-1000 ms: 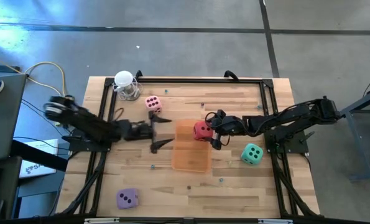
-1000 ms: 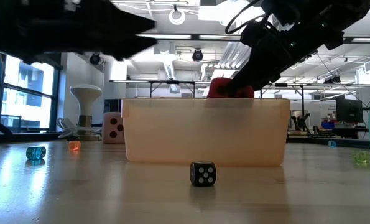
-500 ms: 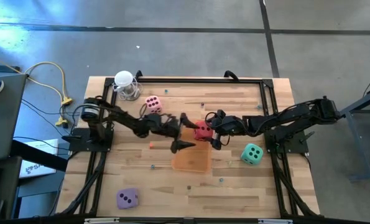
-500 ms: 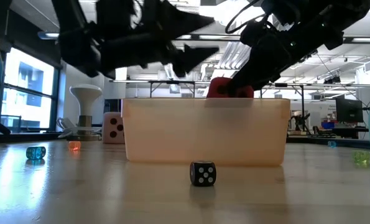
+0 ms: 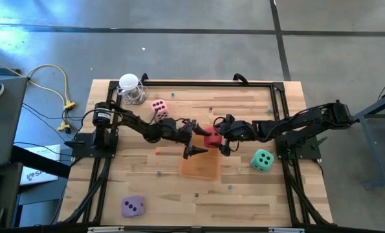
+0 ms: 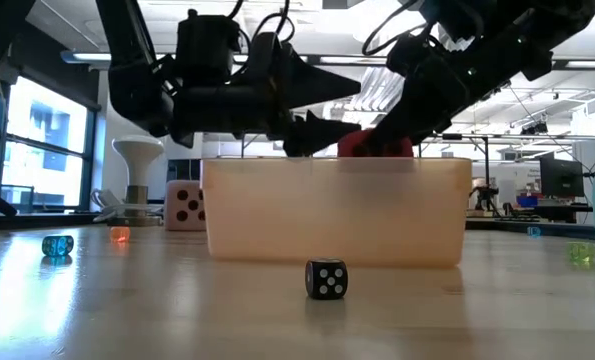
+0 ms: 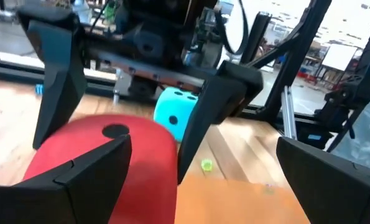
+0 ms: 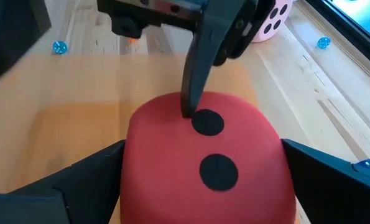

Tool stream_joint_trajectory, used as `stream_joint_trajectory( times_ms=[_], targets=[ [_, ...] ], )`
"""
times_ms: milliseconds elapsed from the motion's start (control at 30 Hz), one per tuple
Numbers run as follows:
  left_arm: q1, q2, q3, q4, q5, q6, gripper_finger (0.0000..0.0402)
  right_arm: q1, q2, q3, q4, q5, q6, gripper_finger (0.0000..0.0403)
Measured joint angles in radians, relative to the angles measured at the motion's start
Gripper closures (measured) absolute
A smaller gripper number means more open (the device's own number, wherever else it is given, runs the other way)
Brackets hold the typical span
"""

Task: Pick & Place Dice
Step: Put the large red die into the orange bin, then put the small orange die into the orange bin

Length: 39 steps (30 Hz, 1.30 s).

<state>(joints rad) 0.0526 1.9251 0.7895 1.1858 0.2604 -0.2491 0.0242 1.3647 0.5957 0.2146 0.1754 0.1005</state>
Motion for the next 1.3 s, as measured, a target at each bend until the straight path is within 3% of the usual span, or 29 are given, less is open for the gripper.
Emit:
stream_joint_trajectory(
  times_ms=[367,700,833,1033,1100,1200,1300],
  targets=[
    [0.000,0.000,0.000,-0.067,0.001,-0.007,0.0010,0.000,0.000,0.000,0.078,-0.074,-0.046,0.0006],
    [0.000,0.000,0.000,-0.041,0.002,-0.006,0.0010,0.017,-0.005,0.000,0.090,-0.062,-0.093,0.0006],
    [0.006,-0.014,0.000,-0.027,0.085,0.012,0.0010,0.065,-0.005,0.000,0.101,0.048,-0.136,0.0006],
    [0.052,-0.114,0.000,-0.038,0.434,0.061,0.0010,0.167,-0.032,0.000,0.116,0.292,-0.177,0.0006],
    [0.070,-0.154,-0.005,-0.063,0.503,0.051,0.0010,0.202,-0.052,0.000,0.107,0.361,-0.178,0.0006],
    [0.081,-0.218,-0.008,-0.174,0.505,0.014,0.0010,0.254,-0.079,0.000,0.113,0.426,-0.178,0.0006],
    [0.082,-0.292,-0.008,-0.368,0.428,0.096,0.0010,0.302,-0.096,0.000,0.105,0.438,-0.170,0.0006]
  ],
)
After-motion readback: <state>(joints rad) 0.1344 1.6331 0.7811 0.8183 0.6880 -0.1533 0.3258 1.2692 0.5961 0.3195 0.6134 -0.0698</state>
